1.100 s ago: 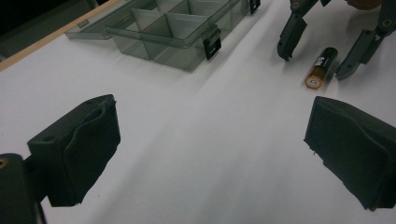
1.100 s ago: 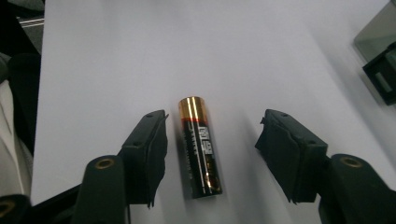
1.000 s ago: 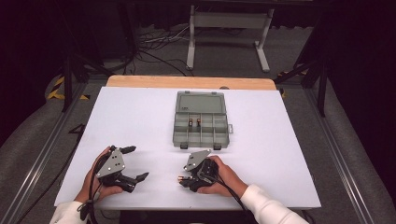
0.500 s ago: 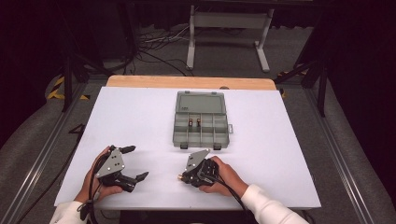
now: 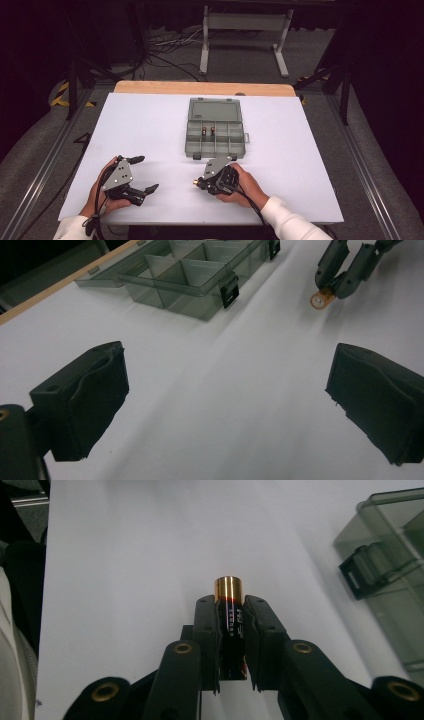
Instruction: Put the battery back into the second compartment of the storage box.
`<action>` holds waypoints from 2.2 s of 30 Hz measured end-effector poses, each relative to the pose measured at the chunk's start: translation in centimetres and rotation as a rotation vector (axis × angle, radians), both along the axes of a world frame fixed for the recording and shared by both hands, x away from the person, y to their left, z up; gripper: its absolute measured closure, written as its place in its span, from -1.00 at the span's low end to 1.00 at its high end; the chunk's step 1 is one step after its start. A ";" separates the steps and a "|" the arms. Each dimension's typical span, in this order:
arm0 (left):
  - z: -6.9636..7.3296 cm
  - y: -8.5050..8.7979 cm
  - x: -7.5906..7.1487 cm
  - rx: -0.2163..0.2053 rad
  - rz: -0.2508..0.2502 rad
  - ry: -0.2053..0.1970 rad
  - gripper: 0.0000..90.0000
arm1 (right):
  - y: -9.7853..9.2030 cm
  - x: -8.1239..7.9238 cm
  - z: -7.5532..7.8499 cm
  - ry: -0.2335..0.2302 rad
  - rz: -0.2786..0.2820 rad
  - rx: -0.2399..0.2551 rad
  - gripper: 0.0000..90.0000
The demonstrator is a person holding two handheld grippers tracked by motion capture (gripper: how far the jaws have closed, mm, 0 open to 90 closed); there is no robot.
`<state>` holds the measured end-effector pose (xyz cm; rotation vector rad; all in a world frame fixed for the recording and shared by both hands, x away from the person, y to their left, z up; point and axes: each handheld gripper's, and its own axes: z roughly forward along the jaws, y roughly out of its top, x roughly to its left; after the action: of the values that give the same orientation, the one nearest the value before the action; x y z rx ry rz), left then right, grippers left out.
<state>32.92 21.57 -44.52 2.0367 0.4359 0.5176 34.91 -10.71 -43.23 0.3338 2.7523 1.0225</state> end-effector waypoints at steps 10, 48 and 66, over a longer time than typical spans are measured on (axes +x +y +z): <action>0.0 0.0 0.0 0.000 -0.002 0.004 -0.92 | -1.2 0.9 2.0 -0.044 -0.075 0.059 0.72; -0.1 -0.1 0.1 -0.004 -0.011 0.019 -0.92 | -0.6 13.3 4.2 -0.020 -0.479 0.078 0.72; -0.3 -0.2 0.1 0.000 -0.016 0.020 -0.93 | 0.8 15.3 2.7 -0.001 -0.546 0.010 0.72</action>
<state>33.06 21.39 -44.77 2.0458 0.4314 0.4874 50.24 -9.89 -40.52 1.0124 2.4290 0.8784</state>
